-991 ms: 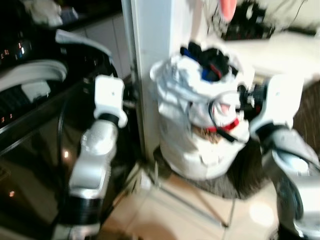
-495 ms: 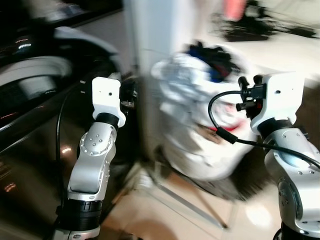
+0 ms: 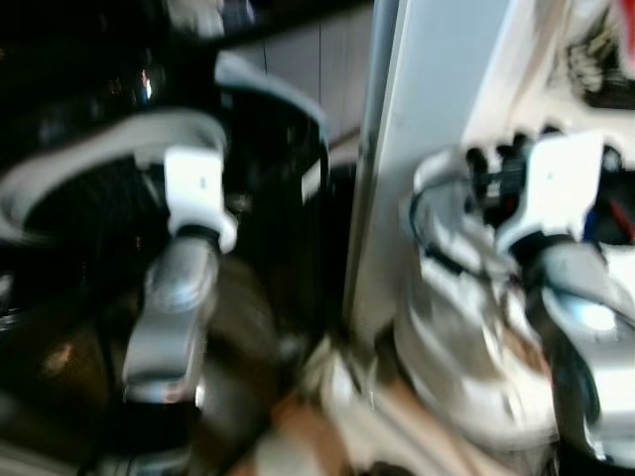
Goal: Clothes washing
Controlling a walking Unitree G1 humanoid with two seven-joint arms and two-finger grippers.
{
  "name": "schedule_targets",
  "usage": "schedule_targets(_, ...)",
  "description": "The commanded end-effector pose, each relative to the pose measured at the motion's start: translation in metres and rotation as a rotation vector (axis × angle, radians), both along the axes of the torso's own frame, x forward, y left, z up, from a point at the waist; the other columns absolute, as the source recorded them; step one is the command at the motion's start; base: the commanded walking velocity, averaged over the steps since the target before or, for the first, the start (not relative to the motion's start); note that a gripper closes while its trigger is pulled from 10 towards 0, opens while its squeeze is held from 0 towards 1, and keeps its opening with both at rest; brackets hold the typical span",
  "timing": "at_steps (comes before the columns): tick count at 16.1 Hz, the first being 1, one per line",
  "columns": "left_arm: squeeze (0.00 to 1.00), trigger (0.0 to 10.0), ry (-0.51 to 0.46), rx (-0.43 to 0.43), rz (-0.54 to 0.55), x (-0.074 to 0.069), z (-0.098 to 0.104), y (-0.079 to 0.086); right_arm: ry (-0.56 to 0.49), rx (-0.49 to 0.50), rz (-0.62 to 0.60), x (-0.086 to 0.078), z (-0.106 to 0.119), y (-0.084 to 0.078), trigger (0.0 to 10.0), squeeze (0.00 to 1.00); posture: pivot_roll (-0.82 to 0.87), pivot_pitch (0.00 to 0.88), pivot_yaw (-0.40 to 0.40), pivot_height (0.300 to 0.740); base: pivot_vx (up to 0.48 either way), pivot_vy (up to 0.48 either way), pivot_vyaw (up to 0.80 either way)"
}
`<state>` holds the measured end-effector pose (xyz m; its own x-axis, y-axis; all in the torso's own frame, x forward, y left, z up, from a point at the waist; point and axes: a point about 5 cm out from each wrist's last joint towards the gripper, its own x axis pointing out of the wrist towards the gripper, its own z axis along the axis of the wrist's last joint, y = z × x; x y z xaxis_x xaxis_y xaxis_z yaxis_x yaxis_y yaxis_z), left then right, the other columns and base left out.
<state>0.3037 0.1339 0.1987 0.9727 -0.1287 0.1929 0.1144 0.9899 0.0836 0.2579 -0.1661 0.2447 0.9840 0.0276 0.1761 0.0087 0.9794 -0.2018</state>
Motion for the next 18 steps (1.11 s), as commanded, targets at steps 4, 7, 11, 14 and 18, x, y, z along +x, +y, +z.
schedule_targets(4,0.00,10.0,0.033,0.020,-0.087,-0.002,-0.006,-0.008,-0.093,0.006,-0.092,-0.006,0.019,-0.003,10.0,0.00,-0.10,0.000,0.054,0.740,0.000,0.000,0.00)
schedule_targets(7,0.00,10.0,0.044,0.017,-0.076,0.000,-0.008,-0.007,-0.074,-0.022,-0.160,-0.011,0.017,-0.004,10.0,0.00,-0.12,0.000,0.062,0.740,0.000,0.000,0.00)
schedule_targets(11,0.00,10.0,0.029,0.032,-0.071,0.000,-0.006,-0.007,-0.054,0.002,-0.162,-0.011,0.014,-0.004,10.0,0.00,-0.12,0.000,0.052,0.740,0.000,0.000,0.00)
schedule_targets(14,0.00,10.0,0.023,0.020,-0.062,0.000,-0.005,-0.005,-0.076,0.043,-0.101,-0.014,0.020,0.005,10.0,0.00,-0.12,0.000,0.047,0.740,0.000,0.000,-0.80)
schedule_targets(18,0.00,10.0,0.002,-0.002,-0.044,0.001,-0.002,-0.004,-0.127,0.026,-0.027,-0.016,0.034,0.015,10.0,0.00,-0.13,0.000,0.043,0.740,0.000,0.000,-0.80)
